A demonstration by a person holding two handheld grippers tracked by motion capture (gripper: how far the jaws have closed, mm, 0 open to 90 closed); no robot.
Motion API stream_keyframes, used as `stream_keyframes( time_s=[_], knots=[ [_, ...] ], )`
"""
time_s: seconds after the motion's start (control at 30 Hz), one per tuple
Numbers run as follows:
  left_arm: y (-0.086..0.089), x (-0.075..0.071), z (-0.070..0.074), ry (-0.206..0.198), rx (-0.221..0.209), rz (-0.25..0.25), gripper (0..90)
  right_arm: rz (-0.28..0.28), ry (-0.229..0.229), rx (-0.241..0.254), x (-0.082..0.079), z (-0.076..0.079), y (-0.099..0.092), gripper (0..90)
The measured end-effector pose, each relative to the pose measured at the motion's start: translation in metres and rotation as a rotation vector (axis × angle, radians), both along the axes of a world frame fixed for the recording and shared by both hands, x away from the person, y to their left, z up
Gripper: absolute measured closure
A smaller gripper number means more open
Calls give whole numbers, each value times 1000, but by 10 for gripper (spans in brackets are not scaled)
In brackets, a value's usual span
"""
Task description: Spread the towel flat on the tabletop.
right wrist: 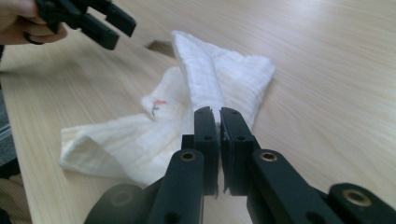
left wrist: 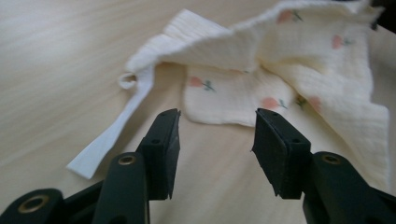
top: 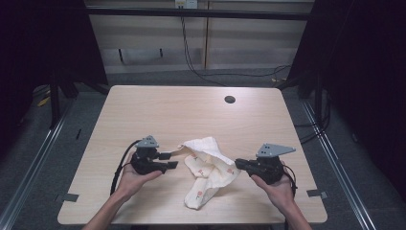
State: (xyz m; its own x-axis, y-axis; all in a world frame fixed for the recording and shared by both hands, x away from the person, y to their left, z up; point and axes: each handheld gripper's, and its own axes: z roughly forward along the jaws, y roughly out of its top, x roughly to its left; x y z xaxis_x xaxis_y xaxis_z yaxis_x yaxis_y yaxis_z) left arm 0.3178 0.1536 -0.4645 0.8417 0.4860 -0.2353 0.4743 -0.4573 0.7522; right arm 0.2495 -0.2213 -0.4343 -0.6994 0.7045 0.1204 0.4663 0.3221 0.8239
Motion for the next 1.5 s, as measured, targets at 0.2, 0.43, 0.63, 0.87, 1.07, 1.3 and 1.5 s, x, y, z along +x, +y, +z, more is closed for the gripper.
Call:
stream_keyframes(
  time_s=[0.2, 0.43, 0.63, 0.87, 1.07, 1.3, 1.5],
  knots=[
    [-13, -26, -7, 23, 20, -121, 574, -59, 15, -12, 0, -9, -22, 865],
    [-19, -44, -12, 39, 18, -201, 641, -83, 19, -8, -6, -14, -34, 865],
    [-27, -50, -17, 52, 44, -235, 620, -112, 20, -6, -9, -14, -40, 865],
    [-38, -23, -13, 20, 40, -175, 586, -128, 27, -14, -13, -16, -47, 865],
    [-59, 13, -14, 33, 63, -140, 462, -118, 28, -20, -10, -17, -45, 864],
    [-65, 32, -30, 43, 70, -70, 436, -117, 32, -28, -8, -20, -45, 864],
    [-61, 38, -34, 41, 58, -47, 441, -106, 35, -31, -6, -22, -44, 863]
  ],
)
